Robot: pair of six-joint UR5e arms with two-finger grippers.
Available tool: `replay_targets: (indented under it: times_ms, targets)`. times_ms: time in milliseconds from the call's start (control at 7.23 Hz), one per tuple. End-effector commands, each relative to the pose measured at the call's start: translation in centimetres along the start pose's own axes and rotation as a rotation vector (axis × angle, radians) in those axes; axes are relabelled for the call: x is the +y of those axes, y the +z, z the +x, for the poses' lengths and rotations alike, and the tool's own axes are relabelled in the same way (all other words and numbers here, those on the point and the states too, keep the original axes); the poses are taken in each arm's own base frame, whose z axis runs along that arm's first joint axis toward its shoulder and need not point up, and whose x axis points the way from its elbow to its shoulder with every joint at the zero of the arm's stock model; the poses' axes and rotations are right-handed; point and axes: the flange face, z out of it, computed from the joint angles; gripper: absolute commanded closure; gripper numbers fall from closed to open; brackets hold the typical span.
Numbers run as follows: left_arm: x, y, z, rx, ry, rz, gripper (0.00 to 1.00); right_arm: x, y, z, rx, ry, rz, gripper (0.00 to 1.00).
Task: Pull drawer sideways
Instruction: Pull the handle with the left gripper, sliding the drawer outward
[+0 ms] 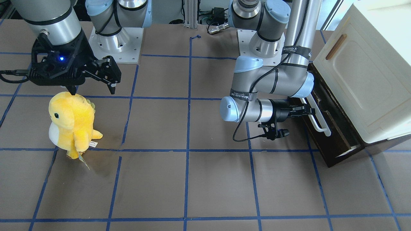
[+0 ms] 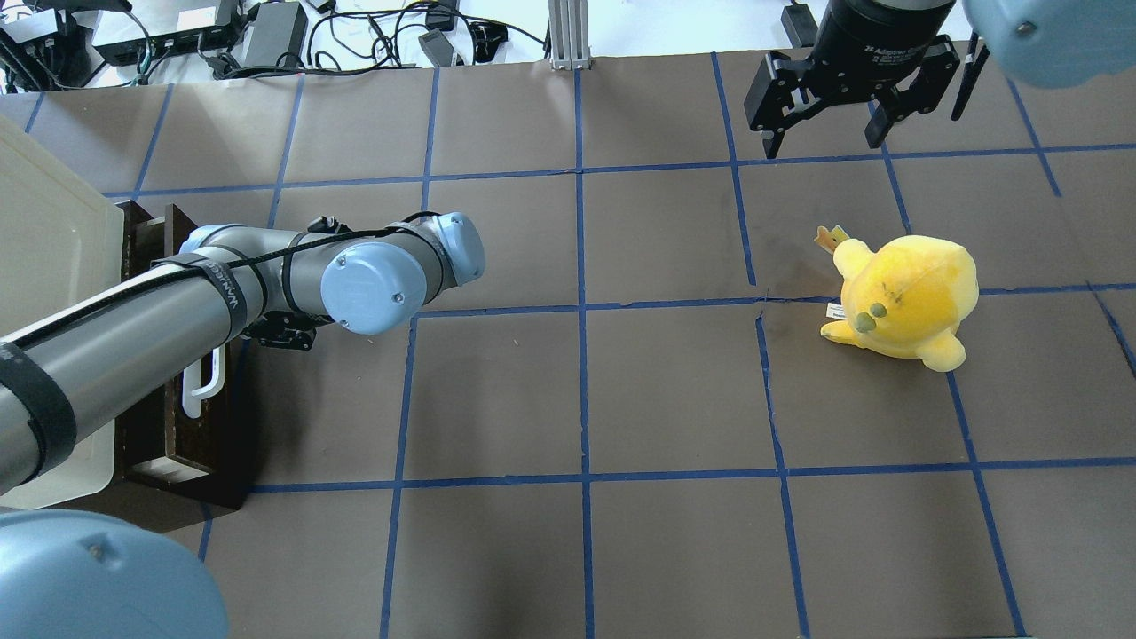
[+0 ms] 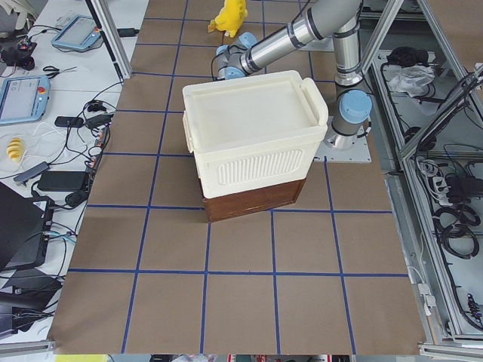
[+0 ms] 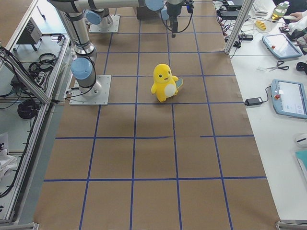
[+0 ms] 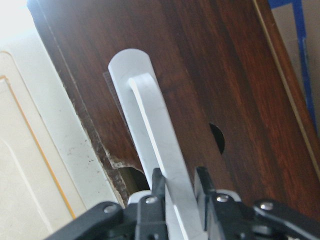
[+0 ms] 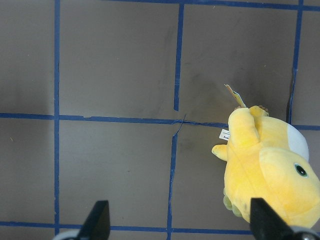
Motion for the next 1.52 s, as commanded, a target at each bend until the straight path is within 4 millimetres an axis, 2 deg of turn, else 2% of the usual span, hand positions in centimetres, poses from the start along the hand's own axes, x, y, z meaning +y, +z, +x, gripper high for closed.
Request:
replay_targets:
  times_ms: [0, 1383]
  targets:
    - [0.2, -0.9, 0.3, -0.005, 0.000, 0.018, 0.99, 0.0, 0.0, 0.0, 0.000, 0.000, 0.000, 0.00]
    - [0.6, -3.6, 0.7, 0.014, -0.003, 0.054, 0.99, 0.0, 0.0, 0.0, 0.000, 0.000, 0.000, 0.00]
